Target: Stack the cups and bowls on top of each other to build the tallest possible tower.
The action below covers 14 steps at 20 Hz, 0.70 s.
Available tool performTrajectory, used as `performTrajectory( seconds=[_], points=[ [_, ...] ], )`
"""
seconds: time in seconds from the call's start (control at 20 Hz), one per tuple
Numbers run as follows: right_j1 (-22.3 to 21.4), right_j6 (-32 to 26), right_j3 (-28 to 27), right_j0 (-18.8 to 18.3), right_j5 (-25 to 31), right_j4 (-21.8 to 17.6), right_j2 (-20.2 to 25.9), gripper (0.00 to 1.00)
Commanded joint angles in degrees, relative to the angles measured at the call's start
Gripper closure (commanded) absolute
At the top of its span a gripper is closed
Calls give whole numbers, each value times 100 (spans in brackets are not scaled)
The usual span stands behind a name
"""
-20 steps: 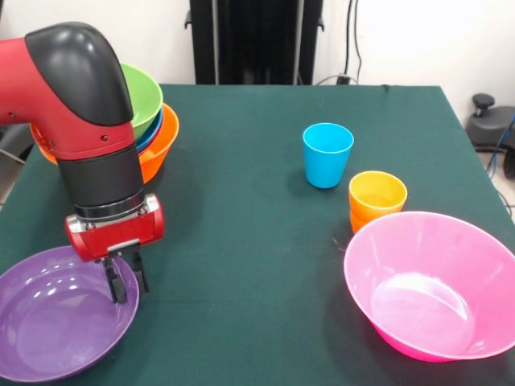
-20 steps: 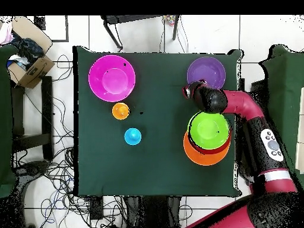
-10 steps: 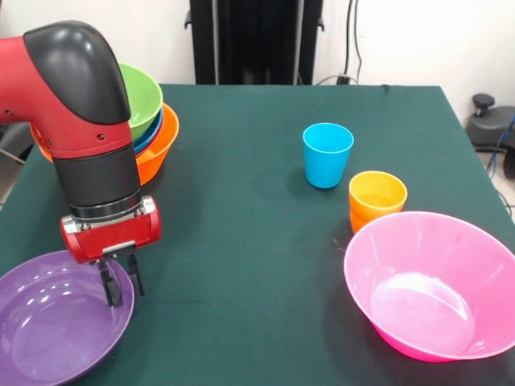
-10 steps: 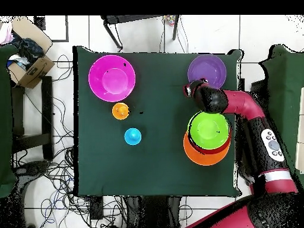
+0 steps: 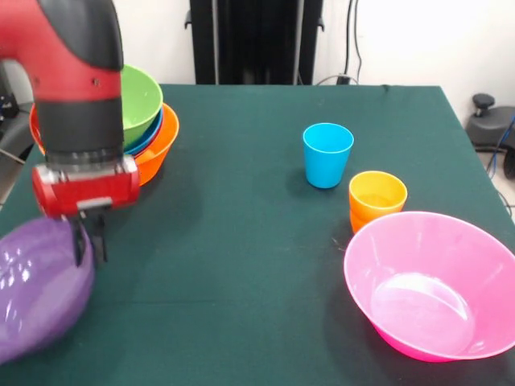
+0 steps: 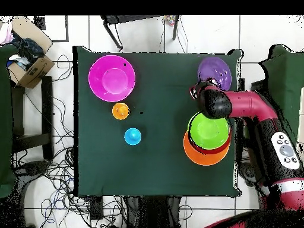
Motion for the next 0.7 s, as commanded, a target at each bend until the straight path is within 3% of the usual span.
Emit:
performTrajectory(
  seconds=[0.05, 0.3, 0.7],
  points=[
    [-1499, 1072, 1026, 501, -504, -484, -1014, 100],
    [-1882, 1164, 1293, 701, -677, -415, -1337, 100],
    [-2336, 962, 1558, 807, -566, -194, -1463, 100]
  ],
)
